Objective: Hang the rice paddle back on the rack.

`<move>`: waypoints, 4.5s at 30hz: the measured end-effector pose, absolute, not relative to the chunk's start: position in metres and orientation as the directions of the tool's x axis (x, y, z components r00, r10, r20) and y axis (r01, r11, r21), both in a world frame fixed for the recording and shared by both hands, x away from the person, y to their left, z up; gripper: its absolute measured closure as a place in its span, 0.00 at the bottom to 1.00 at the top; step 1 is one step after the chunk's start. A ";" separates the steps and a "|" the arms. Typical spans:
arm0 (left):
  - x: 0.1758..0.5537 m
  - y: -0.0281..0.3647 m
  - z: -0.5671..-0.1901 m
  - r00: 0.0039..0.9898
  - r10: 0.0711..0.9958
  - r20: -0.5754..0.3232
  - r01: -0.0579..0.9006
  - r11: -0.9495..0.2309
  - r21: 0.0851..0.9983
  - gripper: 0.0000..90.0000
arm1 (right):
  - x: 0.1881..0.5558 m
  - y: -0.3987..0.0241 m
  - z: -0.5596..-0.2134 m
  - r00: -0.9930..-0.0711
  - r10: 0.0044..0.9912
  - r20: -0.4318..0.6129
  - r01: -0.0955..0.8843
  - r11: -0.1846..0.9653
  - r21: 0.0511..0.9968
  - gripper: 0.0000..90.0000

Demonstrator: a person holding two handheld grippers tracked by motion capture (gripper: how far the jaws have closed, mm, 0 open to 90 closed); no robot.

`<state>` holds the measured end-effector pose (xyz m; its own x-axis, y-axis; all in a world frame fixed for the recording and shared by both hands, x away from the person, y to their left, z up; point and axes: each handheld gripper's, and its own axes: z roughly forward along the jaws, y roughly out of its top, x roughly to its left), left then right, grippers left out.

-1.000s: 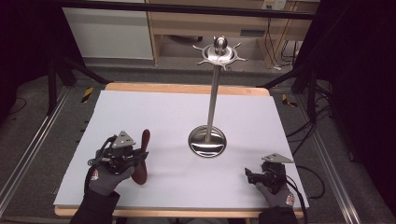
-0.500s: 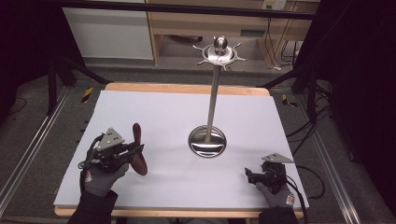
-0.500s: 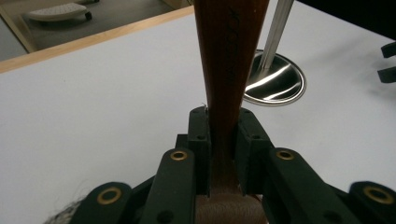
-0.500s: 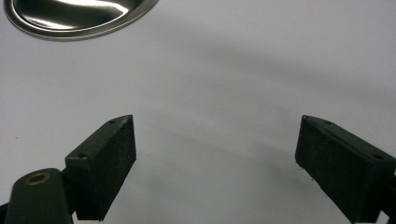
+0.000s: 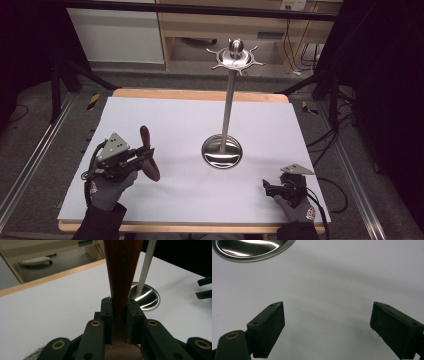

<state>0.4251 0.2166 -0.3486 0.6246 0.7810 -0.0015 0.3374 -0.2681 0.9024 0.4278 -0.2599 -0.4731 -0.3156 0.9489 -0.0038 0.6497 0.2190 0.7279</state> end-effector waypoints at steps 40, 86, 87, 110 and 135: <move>0.443 0.171 -0.276 0.689 0.724 0.016 0.230 -0.241 0.943 0.86 | 0.428 -0.260 -0.473 -0.313 0.950 -0.006 0.648 0.218 0.730 0.14; 0.467 0.117 -0.223 0.722 0.690 0.054 0.184 -0.266 0.946 0.86 | 0.429 -0.260 -0.473 -0.310 0.951 0.010 0.649 0.204 0.733 0.14; 0.468 0.116 -0.222 0.723 0.689 0.058 0.182 -0.270 0.945 0.86 | 0.429 -0.260 -0.473 -0.310 0.951 0.010 0.649 0.204 0.733 0.14; 0.483 0.103 -0.219 0.723 0.688 0.065 0.196 -0.295 0.935 0.86 | 0.429 -0.260 -0.473 -0.309 0.951 0.015 0.651 0.199 0.732 0.14; 0.497 0.089 -0.221 0.724 0.688 0.056 0.212 -0.299 0.930 0.86 | 0.429 -0.261 -0.472 -0.311 0.950 0.020 0.649 0.197 0.735 0.14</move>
